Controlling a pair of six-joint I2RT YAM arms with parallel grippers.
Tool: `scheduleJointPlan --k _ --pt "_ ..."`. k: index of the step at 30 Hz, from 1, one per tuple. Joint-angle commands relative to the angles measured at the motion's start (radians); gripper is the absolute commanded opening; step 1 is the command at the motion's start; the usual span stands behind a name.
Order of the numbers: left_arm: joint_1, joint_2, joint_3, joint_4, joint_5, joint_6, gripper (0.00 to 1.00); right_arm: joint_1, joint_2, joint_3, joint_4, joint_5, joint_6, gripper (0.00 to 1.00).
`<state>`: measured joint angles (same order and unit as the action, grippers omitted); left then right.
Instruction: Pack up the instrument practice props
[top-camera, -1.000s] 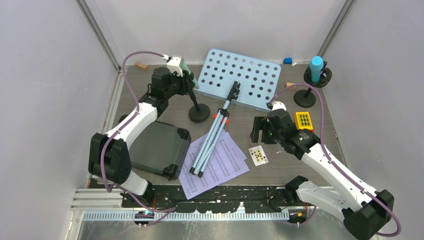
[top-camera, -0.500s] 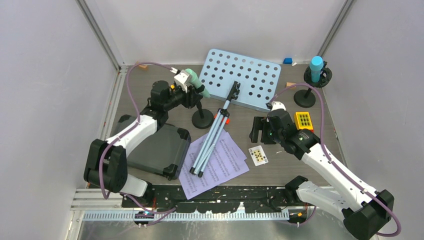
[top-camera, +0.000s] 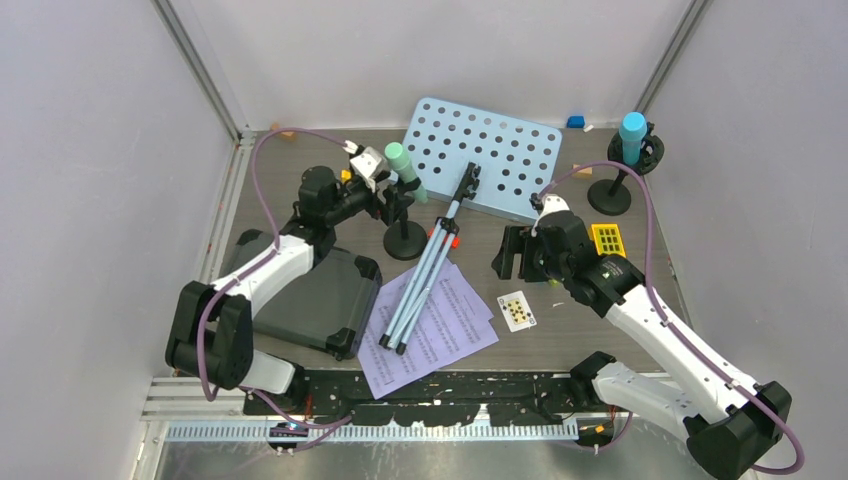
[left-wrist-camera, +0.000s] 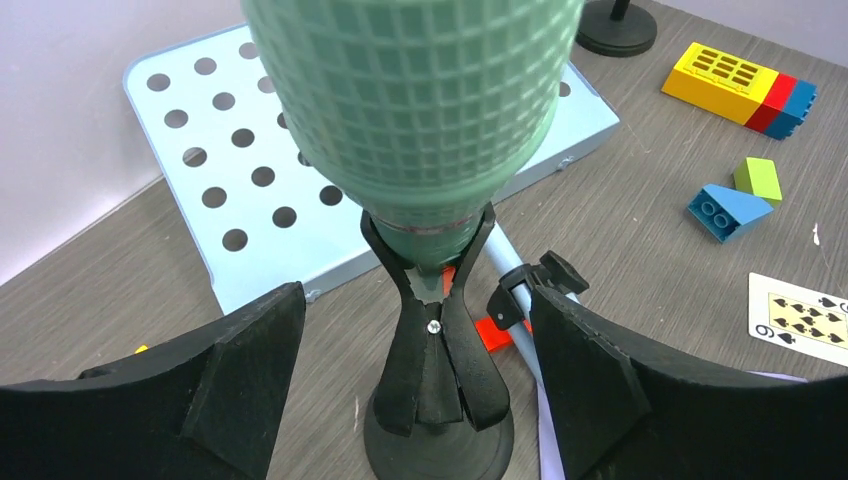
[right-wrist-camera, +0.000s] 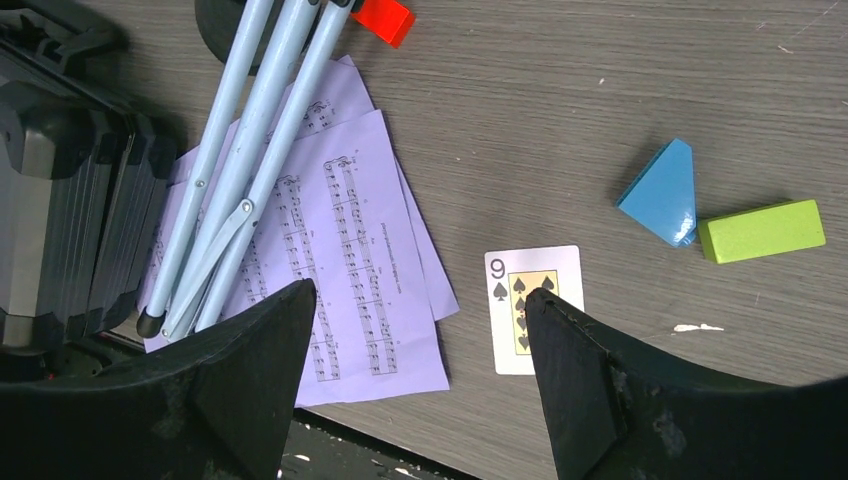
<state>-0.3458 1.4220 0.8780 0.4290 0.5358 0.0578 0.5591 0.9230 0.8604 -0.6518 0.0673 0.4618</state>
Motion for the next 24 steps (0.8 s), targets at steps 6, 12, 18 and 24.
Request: scheduleJointPlan --k 6,12,18,24 --pt "-0.001 -0.061 -0.035 0.068 0.023 0.056 0.83 0.002 -0.002 0.042 0.031 -0.035 -0.012 0.82" --pt "-0.001 -0.050 -0.067 0.100 0.035 0.068 0.84 0.002 0.013 0.099 0.167 -0.096 -0.084 0.81" --pt "-0.001 -0.042 -0.096 0.174 -0.011 0.046 0.83 0.004 0.033 0.044 0.681 -0.281 -0.270 0.78" --pt "0.000 -0.049 -0.114 0.195 -0.036 0.052 0.82 0.020 0.243 0.173 0.840 -0.463 -0.550 0.78"
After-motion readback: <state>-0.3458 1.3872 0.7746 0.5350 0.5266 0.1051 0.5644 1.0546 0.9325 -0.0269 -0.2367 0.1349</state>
